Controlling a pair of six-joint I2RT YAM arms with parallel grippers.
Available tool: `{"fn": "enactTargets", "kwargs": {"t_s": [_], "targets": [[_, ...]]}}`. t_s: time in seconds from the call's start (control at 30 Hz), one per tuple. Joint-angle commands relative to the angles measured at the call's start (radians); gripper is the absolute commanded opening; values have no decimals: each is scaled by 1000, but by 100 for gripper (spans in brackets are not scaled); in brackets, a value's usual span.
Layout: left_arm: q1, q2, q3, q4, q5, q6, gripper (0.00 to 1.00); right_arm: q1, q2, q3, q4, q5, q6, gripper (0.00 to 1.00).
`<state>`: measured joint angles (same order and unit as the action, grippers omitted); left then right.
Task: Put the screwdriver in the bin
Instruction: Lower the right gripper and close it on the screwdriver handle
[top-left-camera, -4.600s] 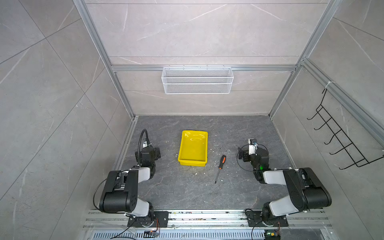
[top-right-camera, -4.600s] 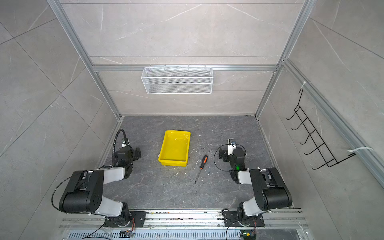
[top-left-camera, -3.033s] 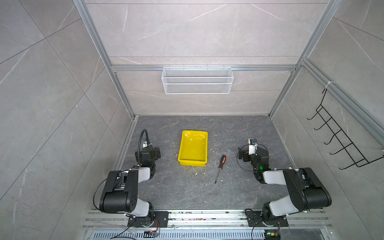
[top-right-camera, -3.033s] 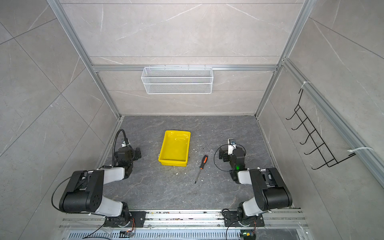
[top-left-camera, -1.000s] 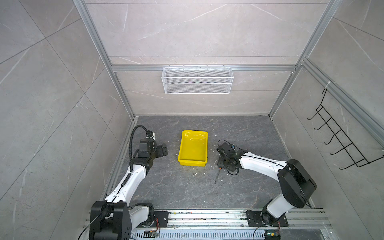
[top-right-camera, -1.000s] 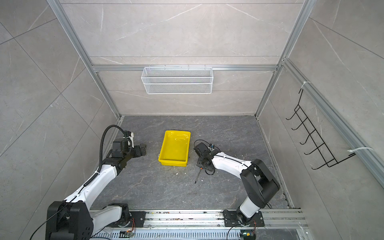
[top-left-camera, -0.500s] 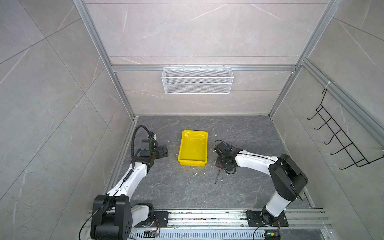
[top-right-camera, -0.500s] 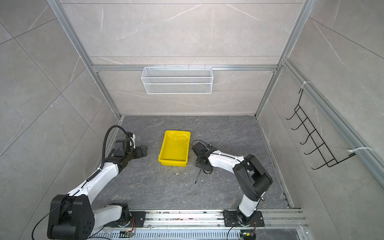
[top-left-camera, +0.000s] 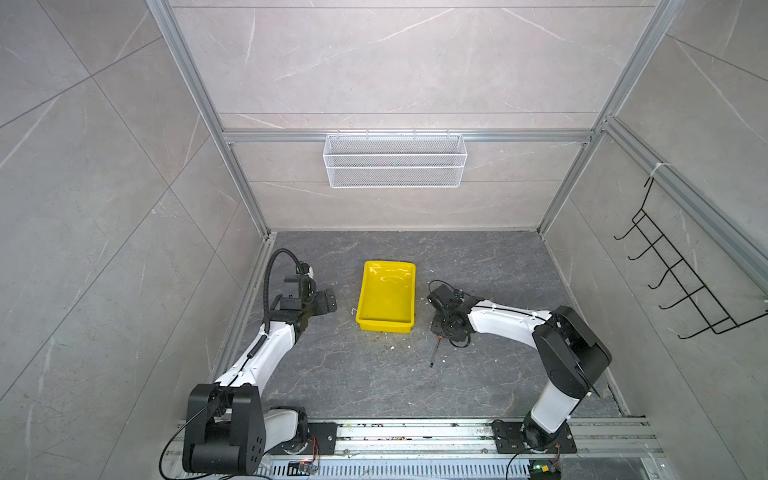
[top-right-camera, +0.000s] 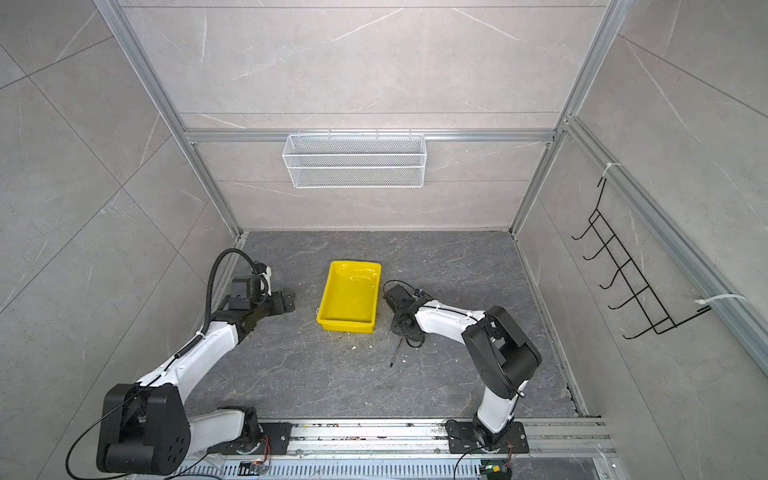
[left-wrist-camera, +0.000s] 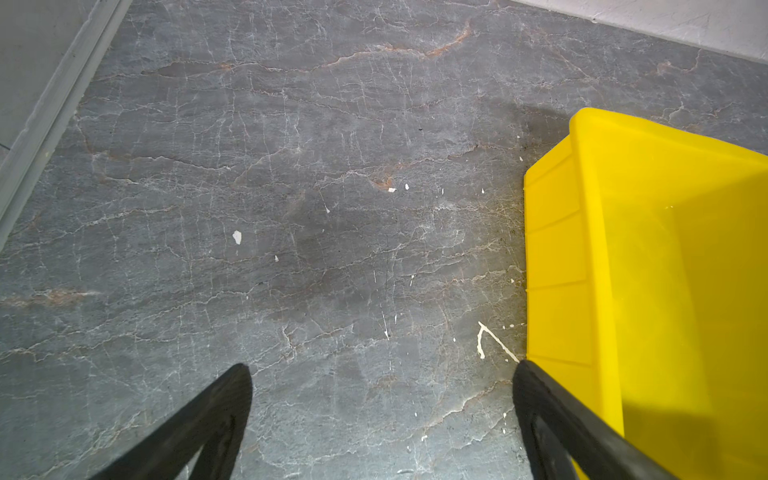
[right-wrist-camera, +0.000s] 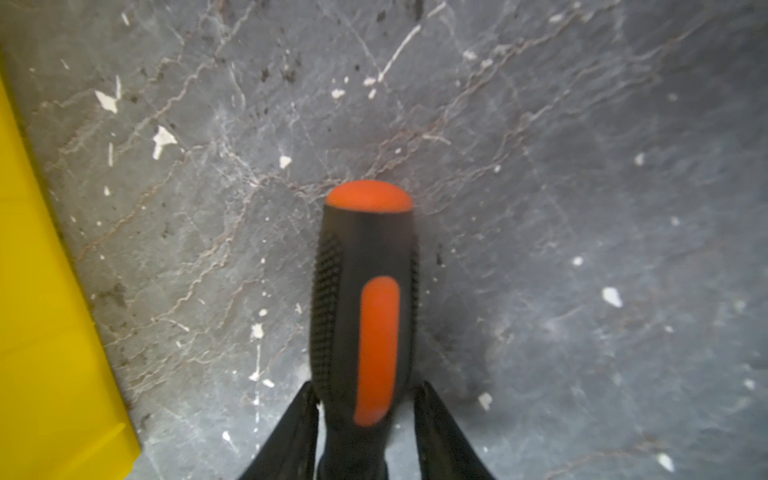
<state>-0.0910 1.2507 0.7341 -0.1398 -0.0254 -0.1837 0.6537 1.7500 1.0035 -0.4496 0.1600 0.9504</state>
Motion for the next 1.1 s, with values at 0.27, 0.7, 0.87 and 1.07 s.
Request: {"fn": "enactTargets", "kwargs": {"t_s": [0.27,0.7,0.87,1.07], "targets": [[3,5,40,-11,2,-10,100,-9,-31,-53,-21,47,-11,30],[2,7,43,-16,6,-10,100,-11,-84,-68,-53,79,-37,17],[2,-13,36,-18,-3,-10,100,-9,-122,-36,-108,106,-66,17],[2,-83,-1,-7,-52,-23,100,-10,-195,34,-196,139,-111,17]]}}
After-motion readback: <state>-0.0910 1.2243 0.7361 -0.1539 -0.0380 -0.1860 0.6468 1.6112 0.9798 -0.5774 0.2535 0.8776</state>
